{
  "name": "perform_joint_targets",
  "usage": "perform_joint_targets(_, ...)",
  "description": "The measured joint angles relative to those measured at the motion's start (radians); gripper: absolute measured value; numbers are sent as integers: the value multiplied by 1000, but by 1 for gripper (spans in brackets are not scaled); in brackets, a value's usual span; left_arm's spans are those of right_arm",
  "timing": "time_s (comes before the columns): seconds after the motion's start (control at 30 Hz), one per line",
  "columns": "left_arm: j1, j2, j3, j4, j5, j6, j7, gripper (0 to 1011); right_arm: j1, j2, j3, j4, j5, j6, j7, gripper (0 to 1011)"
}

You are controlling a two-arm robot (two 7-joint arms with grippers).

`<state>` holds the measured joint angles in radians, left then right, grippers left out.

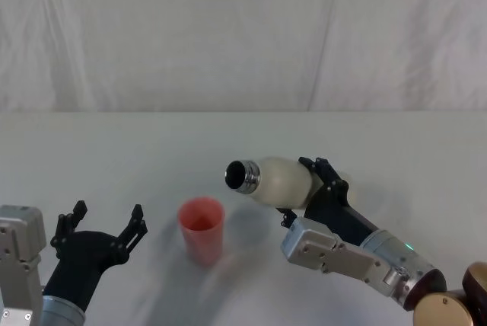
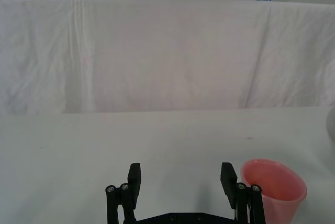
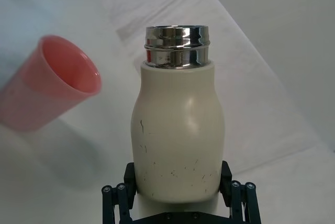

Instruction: Grasp the thermos with one hand and pour water into the cup lid.

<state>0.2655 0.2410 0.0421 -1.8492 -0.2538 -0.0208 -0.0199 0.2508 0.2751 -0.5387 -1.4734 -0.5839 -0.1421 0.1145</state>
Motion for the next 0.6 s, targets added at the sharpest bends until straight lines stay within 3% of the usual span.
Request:
perform_joint_targets(0.27, 0, 0, 0, 0, 0, 0, 0, 1001, 20, -23, -3, 9, -20, 40, -6, 951)
perform_joint_targets(0.6, 0, 0, 0, 0, 0, 0, 0, 1001, 71, -32, -39, 67, -57, 15, -1, 951)
